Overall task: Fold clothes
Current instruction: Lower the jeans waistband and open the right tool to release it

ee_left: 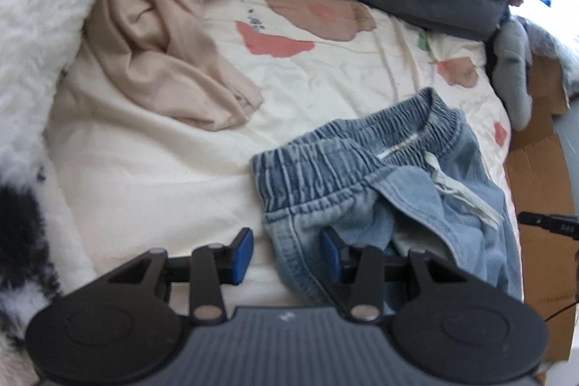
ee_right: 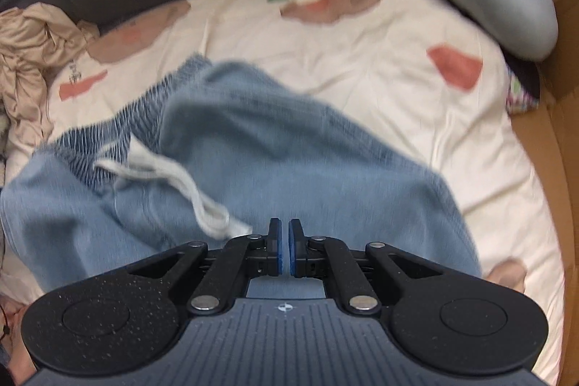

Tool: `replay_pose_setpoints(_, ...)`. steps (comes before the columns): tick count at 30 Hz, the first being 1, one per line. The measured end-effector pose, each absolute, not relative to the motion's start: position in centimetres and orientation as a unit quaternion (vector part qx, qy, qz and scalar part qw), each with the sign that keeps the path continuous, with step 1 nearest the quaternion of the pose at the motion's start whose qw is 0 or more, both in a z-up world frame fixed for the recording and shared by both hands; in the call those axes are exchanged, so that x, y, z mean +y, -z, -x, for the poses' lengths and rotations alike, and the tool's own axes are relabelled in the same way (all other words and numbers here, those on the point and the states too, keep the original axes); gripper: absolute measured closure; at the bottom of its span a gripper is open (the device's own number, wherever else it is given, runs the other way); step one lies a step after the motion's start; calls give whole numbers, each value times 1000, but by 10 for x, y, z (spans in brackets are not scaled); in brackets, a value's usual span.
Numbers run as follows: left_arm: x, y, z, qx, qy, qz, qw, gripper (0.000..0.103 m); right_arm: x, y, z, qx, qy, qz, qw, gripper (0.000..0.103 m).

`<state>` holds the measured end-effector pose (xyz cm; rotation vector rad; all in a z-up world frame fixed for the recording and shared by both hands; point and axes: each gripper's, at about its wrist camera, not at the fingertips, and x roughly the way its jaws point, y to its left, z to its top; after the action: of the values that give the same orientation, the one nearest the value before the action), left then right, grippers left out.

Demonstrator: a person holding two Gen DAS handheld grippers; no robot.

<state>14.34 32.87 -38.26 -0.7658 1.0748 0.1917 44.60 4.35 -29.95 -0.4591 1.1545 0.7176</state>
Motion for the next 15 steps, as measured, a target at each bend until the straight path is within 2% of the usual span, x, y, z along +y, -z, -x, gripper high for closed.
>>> replay_pose_setpoints(5, 330, 395, -146, 492, -100, 401, 766, 64, 66, 292, -470, 503, -340, 209, 767, 100)
replay_pose_setpoints(10, 327, 397, -145, 489, -99, 408, 765, 88, 92, 295, -493, 483, -359, 210, 770, 98)
replay_pose_setpoints(11, 327, 396, -145, 490, -100, 406, 765, 90, 97, 297, -497, 481, -363, 210, 770, 98)
replay_pose_setpoints(13, 327, 392, -142, 492, -99, 392, 771, 91, 110, 301, -504, 477, -374, 214, 766, 91)
replay_pose_setpoints(14, 326, 389, -141, 493, -99, 384, 774, 92, 116, 304, -508, 475, -380, 216, 764, 77)
replay_pose_setpoints(15, 327, 387, -139, 495, -98, 378, 776, 92, 123, 307, -511, 472, -385, 222, 761, 71)
